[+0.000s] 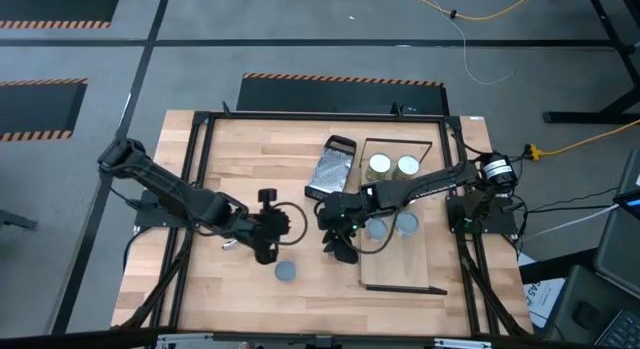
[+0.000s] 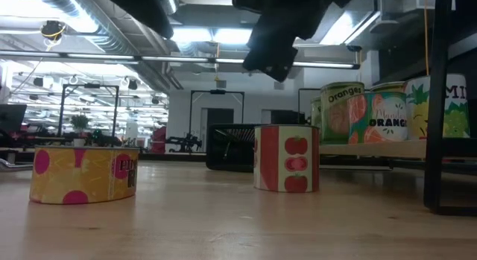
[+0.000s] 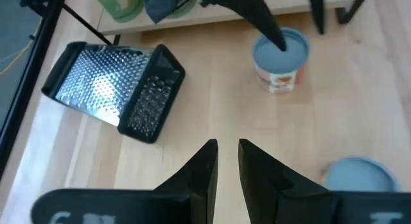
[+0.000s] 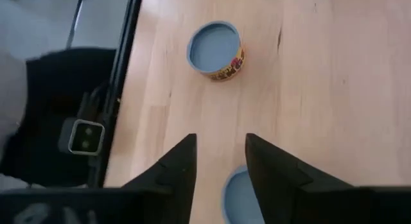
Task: Pick and place cans onto a shelf
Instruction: Put the canned diced tomatoes on the shelf
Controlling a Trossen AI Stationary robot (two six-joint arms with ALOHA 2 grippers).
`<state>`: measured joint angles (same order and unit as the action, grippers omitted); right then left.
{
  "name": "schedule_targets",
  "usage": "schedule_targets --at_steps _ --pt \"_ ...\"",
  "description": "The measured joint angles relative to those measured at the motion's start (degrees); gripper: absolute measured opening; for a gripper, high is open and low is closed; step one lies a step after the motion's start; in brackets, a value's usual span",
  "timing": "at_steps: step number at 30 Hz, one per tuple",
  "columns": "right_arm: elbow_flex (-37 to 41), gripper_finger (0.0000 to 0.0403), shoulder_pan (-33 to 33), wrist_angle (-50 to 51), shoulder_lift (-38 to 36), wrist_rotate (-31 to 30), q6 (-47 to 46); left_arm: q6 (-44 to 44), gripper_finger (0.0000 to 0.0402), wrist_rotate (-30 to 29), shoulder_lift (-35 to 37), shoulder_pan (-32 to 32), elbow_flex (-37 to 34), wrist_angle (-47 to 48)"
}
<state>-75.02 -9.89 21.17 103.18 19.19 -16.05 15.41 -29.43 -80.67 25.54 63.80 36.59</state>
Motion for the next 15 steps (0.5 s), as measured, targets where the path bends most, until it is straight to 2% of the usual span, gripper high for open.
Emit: schedule_targets --at_steps 9,15 --pt "0.0 0.0135 -0.3 0.5 0.0 -0.3 -14.1 1.2 0.0055 -0.2 1.7 3.7 0.0 0.7" --pt "0.1 0.0135 -1.2 1.2 0.7 -3.7 -21.7 1.2 0.0055 -0.4 1.5 3.8 0.0 0.6"
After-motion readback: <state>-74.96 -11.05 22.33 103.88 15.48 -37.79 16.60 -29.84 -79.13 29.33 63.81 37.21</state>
